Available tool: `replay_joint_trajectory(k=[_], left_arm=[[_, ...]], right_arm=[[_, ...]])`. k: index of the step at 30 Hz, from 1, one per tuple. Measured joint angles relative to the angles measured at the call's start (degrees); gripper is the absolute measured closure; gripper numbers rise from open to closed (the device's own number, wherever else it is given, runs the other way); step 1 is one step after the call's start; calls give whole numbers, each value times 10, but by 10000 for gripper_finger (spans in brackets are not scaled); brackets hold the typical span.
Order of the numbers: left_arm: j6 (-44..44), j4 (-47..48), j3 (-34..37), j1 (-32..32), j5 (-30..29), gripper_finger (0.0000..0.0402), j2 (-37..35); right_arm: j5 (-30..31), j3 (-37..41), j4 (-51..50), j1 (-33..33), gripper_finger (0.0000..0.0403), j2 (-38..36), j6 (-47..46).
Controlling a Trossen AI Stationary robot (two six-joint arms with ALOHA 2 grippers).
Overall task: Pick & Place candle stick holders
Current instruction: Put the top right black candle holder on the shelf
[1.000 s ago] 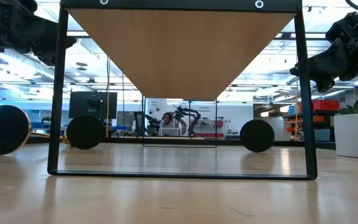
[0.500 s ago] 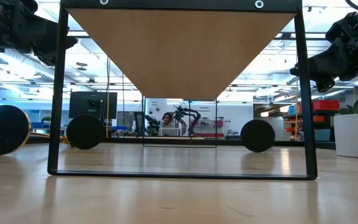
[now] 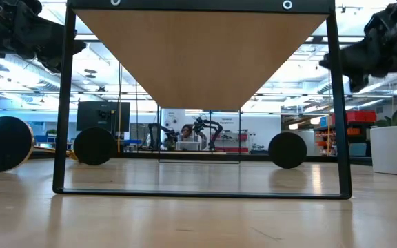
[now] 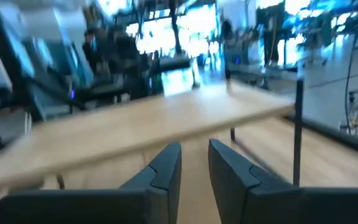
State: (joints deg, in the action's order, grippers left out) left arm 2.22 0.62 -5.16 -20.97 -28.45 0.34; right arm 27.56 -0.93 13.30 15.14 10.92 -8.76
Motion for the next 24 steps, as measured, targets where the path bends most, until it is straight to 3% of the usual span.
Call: replay_joint_trajectory(k=[3, 6, 9, 13, 17, 24], left_arm=[[0, 0, 0, 0, 0, 220, 0], [0, 0, 0, 0, -5, 220, 0], [0, 0, 0, 0, -25, 220, 0], [1, 0, 0, 0, -40, 220, 0], [1, 0, 0, 0, -45, 220, 0], [2, -1, 0, 0, -61, 220, 0]], right_arm=[[20, -3, 62, -4, 321, 0, 30], [25, -44, 56, -12, 321, 5, 45], [103, -114, -36, -26, 321, 19, -10], [214, -224, -253, -54, 321, 42, -183], [212, -305, -411, -83, 321, 87, -338], [110, -412, -445, -150, 321, 205, -399]])
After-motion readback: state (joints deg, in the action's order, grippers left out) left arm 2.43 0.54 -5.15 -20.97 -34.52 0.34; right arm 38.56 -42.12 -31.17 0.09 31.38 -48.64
